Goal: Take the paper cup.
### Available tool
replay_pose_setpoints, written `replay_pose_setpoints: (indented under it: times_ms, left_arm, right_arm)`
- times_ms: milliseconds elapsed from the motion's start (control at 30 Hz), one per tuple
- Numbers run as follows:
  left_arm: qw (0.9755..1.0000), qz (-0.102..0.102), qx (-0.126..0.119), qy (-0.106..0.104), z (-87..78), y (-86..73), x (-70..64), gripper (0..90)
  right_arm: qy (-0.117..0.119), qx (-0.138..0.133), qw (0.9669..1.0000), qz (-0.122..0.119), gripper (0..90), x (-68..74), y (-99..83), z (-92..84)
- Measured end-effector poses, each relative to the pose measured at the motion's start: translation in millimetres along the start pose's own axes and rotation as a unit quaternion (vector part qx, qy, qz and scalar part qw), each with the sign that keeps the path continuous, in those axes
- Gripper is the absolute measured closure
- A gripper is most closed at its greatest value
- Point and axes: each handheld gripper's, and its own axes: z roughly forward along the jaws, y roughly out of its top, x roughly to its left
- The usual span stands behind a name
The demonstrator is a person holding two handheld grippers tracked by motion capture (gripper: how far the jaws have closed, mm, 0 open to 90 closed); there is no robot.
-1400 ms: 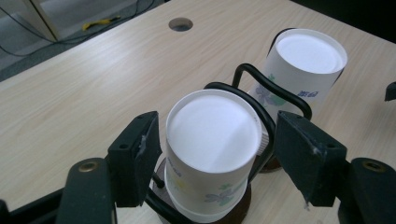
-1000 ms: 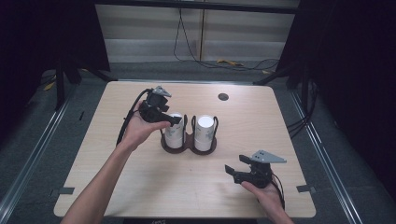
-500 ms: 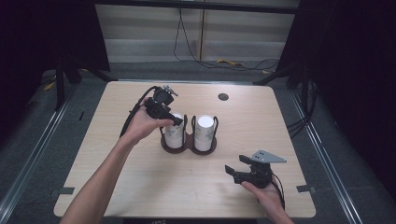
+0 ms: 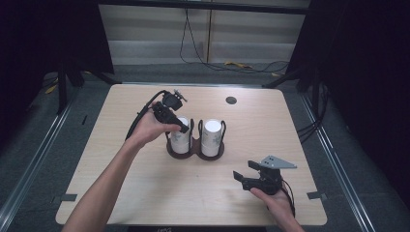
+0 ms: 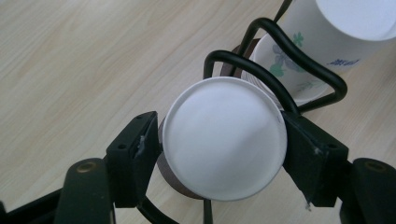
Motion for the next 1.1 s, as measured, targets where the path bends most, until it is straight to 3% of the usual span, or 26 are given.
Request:
replay_pose_setpoints:
  times_ms: [333,700,1100]
  left_arm:
    - [0.9998,0.0,0.02,-0.008,8.2,0.6,1.7,31.6]
    - [0.9999,-0.012,0.001,-0.009,4.9,-2.7,3.6,33.2]
    - [0.9999,-0.008,-0.005,-0.012,-0.6,-2.4,3.9,34.3]
  right_arm:
    - [-0.003,0.002,1.0,0.003,25.0,-0.3,-0.2,0.3]
    - [-0.003,0.002,1.0,0.003,25.0,-0.5,-0.3,0.5]
    - [-0.003,0.002,1.0,0.005,25.0,-1.0,-0.3,0.7]
